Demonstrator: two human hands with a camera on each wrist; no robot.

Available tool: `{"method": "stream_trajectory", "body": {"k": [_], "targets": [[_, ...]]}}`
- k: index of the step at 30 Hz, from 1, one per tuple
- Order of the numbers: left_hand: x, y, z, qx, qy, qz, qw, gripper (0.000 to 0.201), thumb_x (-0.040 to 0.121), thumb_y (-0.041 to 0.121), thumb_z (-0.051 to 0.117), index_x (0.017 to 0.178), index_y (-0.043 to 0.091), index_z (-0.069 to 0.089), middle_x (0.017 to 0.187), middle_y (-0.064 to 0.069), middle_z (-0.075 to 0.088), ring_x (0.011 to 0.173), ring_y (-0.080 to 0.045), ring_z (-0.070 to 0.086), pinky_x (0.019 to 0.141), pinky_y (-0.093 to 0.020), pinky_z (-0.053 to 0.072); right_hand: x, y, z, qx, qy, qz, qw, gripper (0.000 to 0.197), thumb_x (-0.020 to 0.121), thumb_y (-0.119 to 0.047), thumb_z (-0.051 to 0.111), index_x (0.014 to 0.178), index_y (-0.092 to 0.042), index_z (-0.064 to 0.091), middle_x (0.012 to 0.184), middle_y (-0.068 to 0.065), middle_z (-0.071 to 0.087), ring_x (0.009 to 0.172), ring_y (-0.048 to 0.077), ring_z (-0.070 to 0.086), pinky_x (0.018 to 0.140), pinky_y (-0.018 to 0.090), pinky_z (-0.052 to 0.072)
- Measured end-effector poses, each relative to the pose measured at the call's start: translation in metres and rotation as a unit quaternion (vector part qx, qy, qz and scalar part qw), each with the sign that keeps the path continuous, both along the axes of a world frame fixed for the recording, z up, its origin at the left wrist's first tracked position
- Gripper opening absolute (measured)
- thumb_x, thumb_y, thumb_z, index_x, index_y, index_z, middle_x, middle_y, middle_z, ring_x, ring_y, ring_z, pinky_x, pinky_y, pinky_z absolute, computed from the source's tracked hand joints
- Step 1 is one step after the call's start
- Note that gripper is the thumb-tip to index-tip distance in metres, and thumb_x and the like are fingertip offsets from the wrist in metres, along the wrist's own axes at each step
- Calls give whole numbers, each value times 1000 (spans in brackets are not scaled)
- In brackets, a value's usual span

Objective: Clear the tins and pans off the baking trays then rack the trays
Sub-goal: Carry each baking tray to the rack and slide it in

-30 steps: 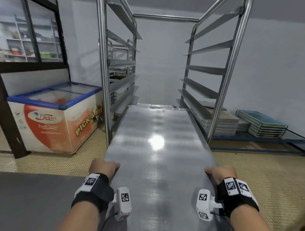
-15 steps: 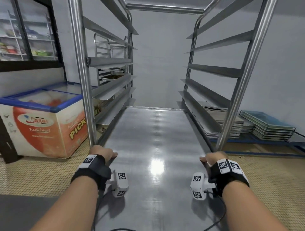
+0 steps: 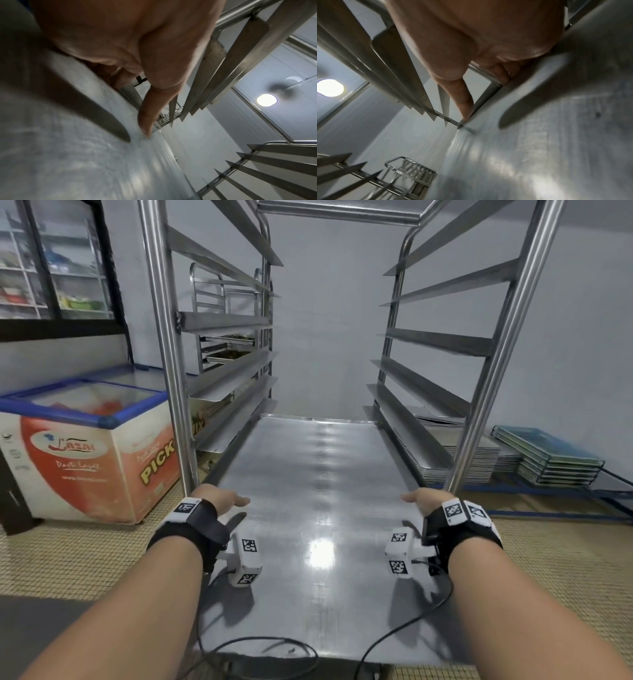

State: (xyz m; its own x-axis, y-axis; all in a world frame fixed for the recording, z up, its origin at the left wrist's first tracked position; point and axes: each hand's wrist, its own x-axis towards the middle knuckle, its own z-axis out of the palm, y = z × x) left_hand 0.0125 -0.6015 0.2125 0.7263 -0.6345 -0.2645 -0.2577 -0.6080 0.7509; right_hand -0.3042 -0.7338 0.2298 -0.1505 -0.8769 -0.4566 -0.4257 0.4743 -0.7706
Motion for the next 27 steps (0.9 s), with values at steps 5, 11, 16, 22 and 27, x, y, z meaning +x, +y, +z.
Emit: {"method": "stream_trajectory", "body": {"k": [5,11,16,22,27], "targets": [[-16,27,7,-17,64,-76,995,78,85,30,81,143,-6,44,146,-19,50,132,-38,49,91,-38,48,-2,34,18,-61,22,35,997,77,82,-32,78,142,0,43,136,20,53,106,36,56,92,44,46],[-40,68,14,10,32,-169,985,85,82,47,79,146,2,46,149,-17,49,136,-35,48,102,-40,40,-12,86,19,-88,71,97,989,81,76,-37,82,138,2,48,133,20,55,115,37,57,96,42,49],[-61,104,11,18,-58,-256,965,71,72,67,76,109,7,67,108,-9,70,89,-23,62,73,-32,45,-21,135,11,-129,146,201,960,91,65,-60,82,130,-1,58,104,13,66,83,24,62,69,30,48],[-83,140,-20,96,-182,-383,901,129,45,75,86,155,36,29,163,6,29,150,-24,25,120,-55,22,-18,180,-24,-126,236,429,863,140,37,-68,88,154,-43,15,162,-5,19,149,24,17,120,52,15],[-99,135,-53,115,-380,-343,851,92,72,15,74,144,43,23,158,-4,22,150,-38,13,110,-77,12,-6,183,-62,-238,417,404,778,110,67,-32,82,152,-44,13,163,-7,10,150,28,5,117,62,7]]}}
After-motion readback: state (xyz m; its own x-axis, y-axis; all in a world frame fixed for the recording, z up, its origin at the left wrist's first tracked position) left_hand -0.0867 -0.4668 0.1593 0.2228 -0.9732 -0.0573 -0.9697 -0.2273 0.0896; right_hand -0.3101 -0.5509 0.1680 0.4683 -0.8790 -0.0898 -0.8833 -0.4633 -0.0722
